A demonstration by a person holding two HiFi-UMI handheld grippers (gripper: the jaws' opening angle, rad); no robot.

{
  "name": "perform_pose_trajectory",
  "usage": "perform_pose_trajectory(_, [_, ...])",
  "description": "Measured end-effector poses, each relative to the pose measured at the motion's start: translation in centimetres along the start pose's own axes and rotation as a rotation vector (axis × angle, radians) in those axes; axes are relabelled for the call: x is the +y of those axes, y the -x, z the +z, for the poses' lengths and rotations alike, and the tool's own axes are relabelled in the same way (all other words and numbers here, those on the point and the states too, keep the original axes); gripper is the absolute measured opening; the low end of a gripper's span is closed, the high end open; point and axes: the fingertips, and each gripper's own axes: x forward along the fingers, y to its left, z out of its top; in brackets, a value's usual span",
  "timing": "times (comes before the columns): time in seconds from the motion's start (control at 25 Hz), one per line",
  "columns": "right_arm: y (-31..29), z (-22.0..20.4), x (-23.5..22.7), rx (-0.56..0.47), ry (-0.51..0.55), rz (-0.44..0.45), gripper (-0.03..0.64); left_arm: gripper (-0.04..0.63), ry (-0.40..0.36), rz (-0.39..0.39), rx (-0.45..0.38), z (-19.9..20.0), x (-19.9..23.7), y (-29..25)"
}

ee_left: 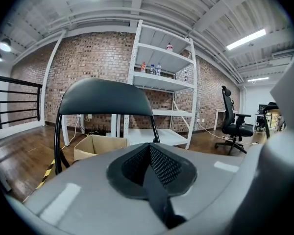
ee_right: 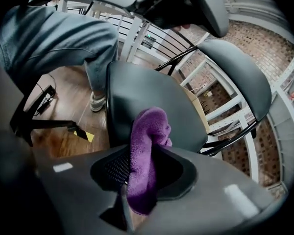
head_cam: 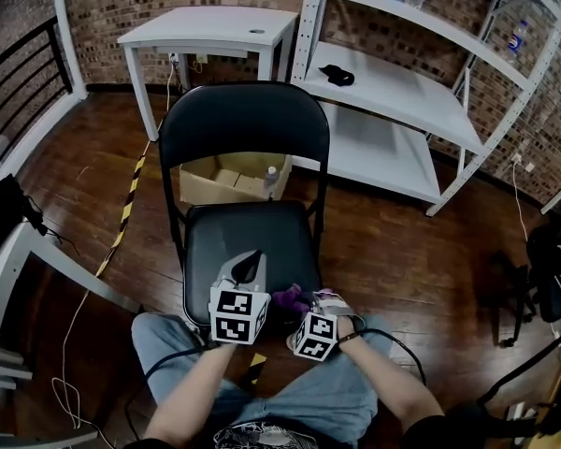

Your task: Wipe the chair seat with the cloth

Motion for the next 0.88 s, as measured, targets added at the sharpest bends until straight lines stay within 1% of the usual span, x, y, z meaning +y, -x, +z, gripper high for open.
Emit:
perform_pose_trajectory(0.2, [0.7,0.2,1.8,-0.004,0.049,0.032,0.115,0.006,0.002,-0.010,-0.002,-0.1,-0.8,0.3])
perform_pose_trajectory(0.32, [0.9,0.3,1.4,-0.010,0.031,0.025,0.115,0.006,0.004,-0.008,-0.006,0.0,-0.8,0.3])
perform_pose_trajectory(0.4, [1.2,0.8,0.4,-0.032,-0.005,0.005,0.115,0.005,0.008,-0.002,-0.016,0.4,-0.5,0.5])
perform_pose_trajectory(0.52, [2.8,3.2,-3.3,-0.122,-0.139,-0.055,0.115,0.006,0.021,0.014,-0.045,1.6,0.2,0.8])
perform_pose_trajectory(0.64, [6.3,6.9,-8.4,-0.268,-0.296,-0.146,0.115,0.006,0.037,0.029,-0.088,3.5,0.8,1.4])
perform_pose_trajectory(0.76, [10.0,10.5,-12.3,-0.412,-0.403,-0.220,0.115,0.005,0.046,0.048,-0.136,5.5,1.6,2.3])
perform_pose_trajectory(0.88, [13.2,12.9,-14.2,-0.526,-0.498,-0.259,0.115,0.006,0.036,0.065,-0.169,6.8,1.8,3.6])
